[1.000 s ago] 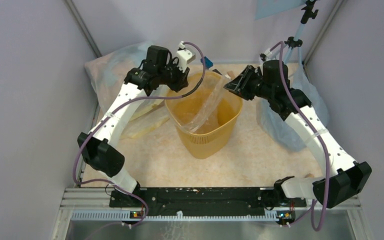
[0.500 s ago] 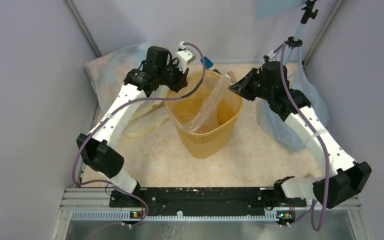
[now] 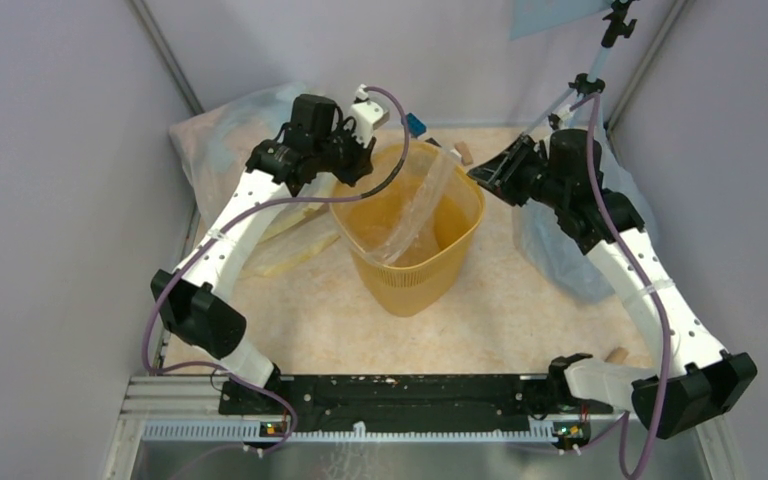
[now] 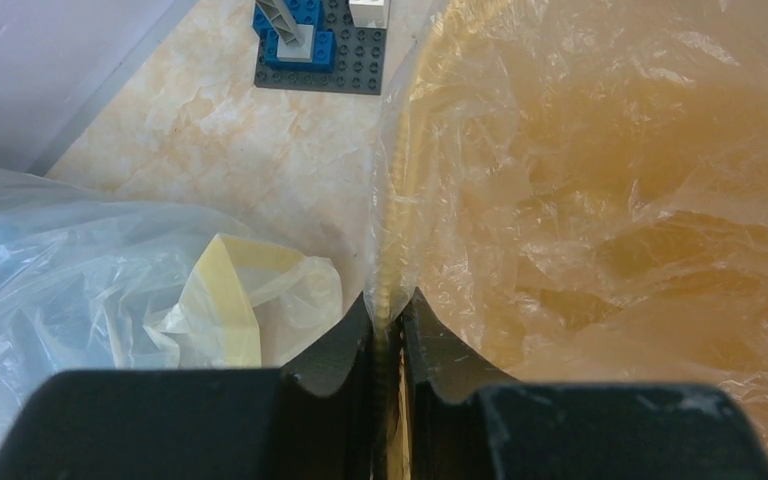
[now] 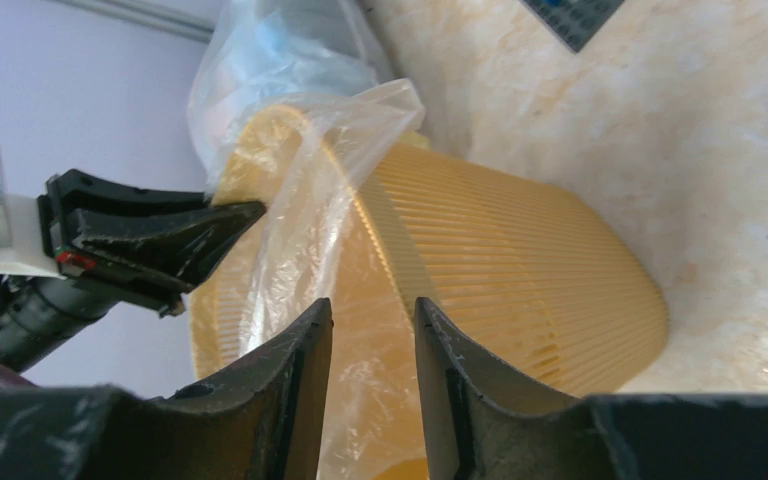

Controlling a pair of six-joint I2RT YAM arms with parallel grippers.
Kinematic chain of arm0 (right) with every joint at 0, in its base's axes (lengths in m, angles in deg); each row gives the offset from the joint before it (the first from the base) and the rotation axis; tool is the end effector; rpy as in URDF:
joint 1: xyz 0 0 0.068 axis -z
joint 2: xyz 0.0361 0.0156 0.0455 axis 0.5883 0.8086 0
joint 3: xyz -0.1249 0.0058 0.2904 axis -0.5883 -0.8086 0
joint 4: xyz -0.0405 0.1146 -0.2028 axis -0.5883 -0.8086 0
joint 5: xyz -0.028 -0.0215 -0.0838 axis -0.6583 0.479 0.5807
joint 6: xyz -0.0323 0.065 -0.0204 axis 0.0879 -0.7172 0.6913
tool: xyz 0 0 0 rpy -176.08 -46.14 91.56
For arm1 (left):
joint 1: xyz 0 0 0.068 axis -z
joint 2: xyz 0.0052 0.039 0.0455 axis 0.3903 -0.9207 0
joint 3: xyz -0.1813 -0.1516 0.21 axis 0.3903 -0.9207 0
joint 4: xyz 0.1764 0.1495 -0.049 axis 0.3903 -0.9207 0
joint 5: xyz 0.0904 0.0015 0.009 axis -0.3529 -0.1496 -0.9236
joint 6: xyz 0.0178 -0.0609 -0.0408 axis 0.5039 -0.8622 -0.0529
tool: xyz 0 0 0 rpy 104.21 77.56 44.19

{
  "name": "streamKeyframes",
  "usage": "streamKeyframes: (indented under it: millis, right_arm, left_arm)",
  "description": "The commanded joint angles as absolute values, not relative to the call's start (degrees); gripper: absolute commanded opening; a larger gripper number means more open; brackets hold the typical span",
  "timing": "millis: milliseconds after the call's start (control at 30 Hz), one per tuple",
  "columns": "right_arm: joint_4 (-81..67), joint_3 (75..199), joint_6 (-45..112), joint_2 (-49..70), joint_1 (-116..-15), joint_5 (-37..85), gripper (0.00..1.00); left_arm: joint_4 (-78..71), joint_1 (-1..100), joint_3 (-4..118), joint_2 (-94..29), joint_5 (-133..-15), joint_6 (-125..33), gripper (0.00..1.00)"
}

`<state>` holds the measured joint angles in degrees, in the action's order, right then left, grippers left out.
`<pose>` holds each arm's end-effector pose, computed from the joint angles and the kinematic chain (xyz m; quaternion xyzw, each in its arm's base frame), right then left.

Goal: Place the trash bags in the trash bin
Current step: Place the trash bag in the trash bin.

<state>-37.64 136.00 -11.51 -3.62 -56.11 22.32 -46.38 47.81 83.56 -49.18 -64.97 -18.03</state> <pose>0.2129 0.0891 0.4317 0.1838 0.8142 0.3770 0.4014 0.3116 -0.1648 0.4296 0.3729 0.7949 -0.1652 0.4492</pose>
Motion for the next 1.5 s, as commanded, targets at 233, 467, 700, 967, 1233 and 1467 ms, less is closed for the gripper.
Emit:
streamKeyframes:
  millis: [233, 467, 700, 967, 1233, 1467]
  right_arm:
    - [-32.91, 139.71, -12.36, -1.46, -56.25, 20.57, 0.44]
    - [-35.81, 144.0, -9.65, -2.08, -57.13, 22.0, 0.5]
    - [-31.05, 140.98, -15.42, -0.89, -60.87, 17.23, 0.5]
    - [-27.71, 139.43, -17.79, 2.07, -61.97, 17.75, 0.47]
    - [-26.34, 137.99, -20.3, 3.93, -62.05, 19.28, 0.45]
    - [-25.13, 137.67, -20.41, 5.24, -62.1, 19.49, 0.41]
  left_arm:
    - [-41.75, 47.67, 82.23, -44.35, -67.07, -20.42, 0.46]
    - [-40.09, 47.58, 84.36, -42.26, -67.91, -24.35, 0.68]
    - [-39.7, 47.32, 81.06, -35.77, -73.38, -32.3, 0.8]
    - [-38.03, 40.19, 70.79, -27.35, -65.86, -39.45, 0.74]
    - [-39.06, 32.5, 64.22, -22.47, -59.86, -46.4, 0.69]
    - [-33.25, 26.52, 57.17, -20.11, -50.02, -53.48, 0.7]
